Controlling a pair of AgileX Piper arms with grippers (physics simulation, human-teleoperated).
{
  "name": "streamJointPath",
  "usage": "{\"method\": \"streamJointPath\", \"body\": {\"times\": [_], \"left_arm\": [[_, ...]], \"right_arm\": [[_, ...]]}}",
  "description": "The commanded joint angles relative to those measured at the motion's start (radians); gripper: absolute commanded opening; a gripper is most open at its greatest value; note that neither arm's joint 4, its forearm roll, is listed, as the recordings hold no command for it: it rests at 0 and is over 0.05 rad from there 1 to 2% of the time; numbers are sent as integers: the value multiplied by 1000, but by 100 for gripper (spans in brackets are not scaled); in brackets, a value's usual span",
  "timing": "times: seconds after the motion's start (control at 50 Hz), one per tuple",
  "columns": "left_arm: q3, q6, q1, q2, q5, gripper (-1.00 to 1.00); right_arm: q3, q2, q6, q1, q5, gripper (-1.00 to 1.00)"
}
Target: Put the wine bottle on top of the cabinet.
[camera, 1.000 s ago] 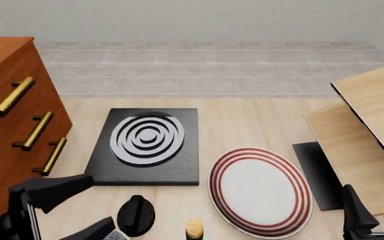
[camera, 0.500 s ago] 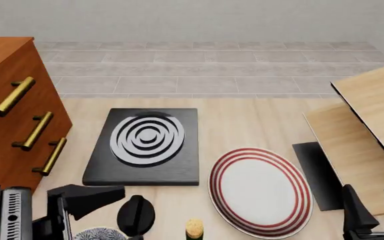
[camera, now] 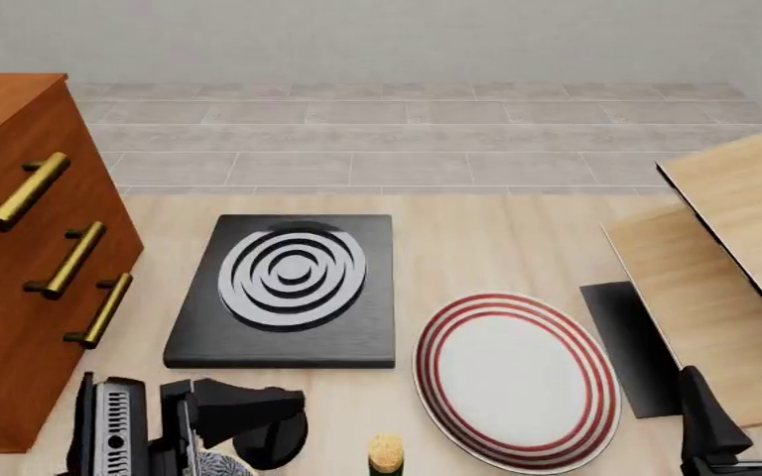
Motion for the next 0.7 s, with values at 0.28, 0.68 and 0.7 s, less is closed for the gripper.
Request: {"method": "streamJointPath", "body": {"times": [0.28, 0.68, 0.7], "left_arm": [[-15, -16, -41, 95, -67, 100], [-34, -50, -46, 121, -88, 100], [-33, -52, -46, 124, -92, 100]], "right_arm": [[2, 8, 0, 0, -10, 100], [0, 2, 0, 0, -1, 100], [0, 2, 0, 0, -1, 100]]}}
